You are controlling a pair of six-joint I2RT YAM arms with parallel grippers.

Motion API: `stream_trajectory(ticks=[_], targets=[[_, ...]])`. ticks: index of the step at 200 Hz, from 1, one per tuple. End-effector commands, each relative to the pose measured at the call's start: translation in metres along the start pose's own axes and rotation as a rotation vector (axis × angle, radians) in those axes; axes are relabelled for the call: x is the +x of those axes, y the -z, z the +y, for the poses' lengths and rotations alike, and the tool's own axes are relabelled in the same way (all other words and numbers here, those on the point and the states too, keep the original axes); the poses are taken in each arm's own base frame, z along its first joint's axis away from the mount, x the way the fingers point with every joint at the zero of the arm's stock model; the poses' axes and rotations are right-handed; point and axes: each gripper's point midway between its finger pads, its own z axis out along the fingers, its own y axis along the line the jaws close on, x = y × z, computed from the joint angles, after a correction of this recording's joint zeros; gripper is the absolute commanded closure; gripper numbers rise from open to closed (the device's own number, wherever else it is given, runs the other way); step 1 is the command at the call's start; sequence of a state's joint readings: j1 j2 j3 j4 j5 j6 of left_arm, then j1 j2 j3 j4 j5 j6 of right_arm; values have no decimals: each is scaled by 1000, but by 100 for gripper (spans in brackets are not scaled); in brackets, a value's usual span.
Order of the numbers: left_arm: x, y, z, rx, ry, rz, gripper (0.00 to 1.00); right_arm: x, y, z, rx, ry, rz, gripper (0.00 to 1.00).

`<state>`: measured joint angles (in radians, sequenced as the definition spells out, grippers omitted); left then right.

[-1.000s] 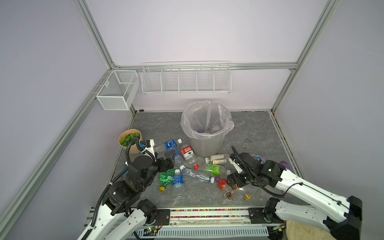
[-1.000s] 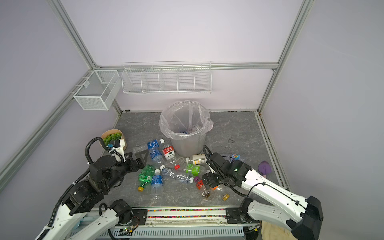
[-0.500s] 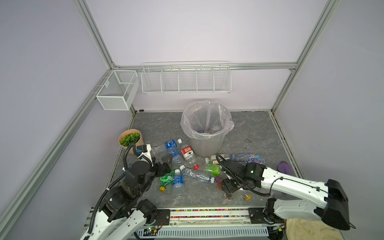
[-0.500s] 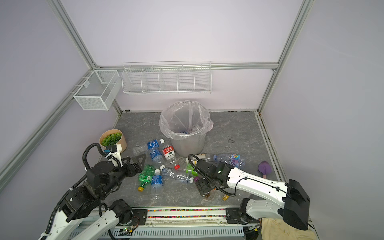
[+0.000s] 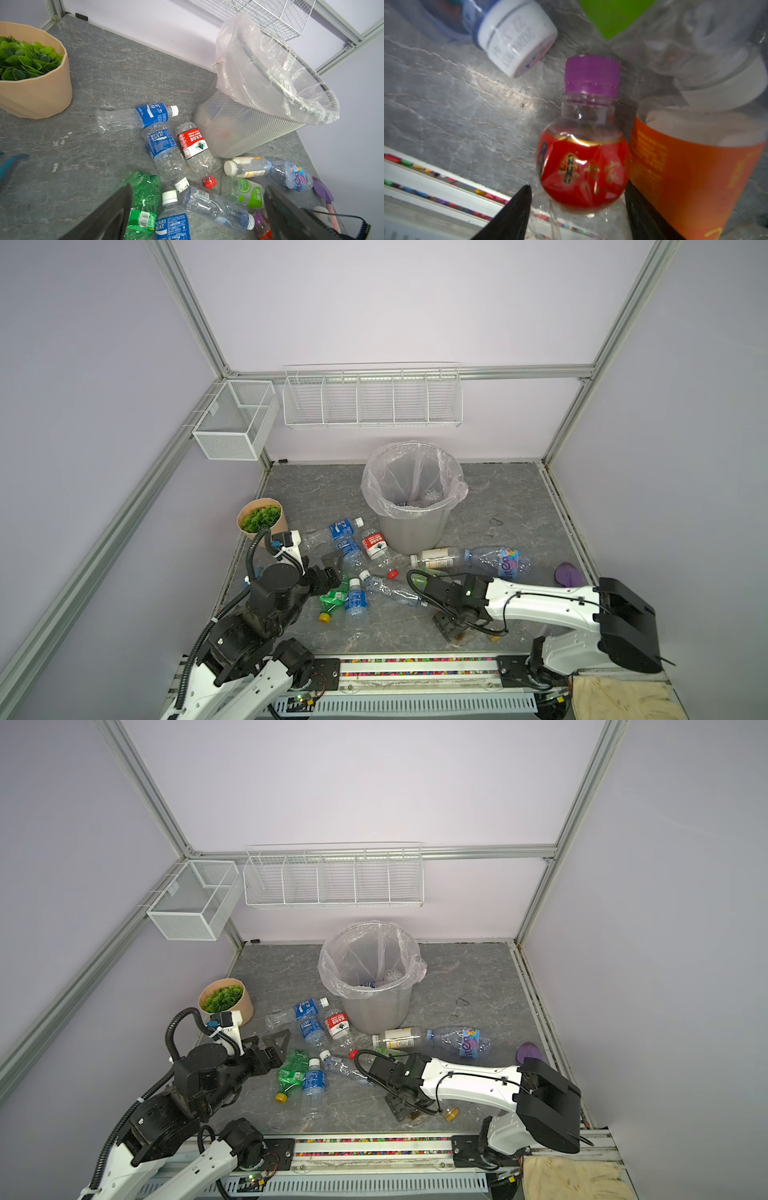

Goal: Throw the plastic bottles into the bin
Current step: 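Lower the right gripper and grasp the red purple-cap bottle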

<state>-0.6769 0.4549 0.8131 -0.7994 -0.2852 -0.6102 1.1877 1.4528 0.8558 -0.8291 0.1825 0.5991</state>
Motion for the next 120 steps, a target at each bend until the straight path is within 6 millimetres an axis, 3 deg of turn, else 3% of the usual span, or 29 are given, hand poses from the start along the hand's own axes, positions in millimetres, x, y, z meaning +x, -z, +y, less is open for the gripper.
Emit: stream_trajectory(ticks=[1,44,80,84,120], targets=[[7,1,10,-37,-1,15,2,9,-13,-6,63,-12,39,30],[5,4,12,-45,-2,8,2,7,-19,1,83,11,43,49],[5,4,12,-44,1,7,2,7,-14,6,90,46,27,59],[5,4,12,-44,0,6,2,-1,-7,11,75,42,0,59],[2,5,10,-40,1,-4,2,-13,24,12,87,69,-92,61]])
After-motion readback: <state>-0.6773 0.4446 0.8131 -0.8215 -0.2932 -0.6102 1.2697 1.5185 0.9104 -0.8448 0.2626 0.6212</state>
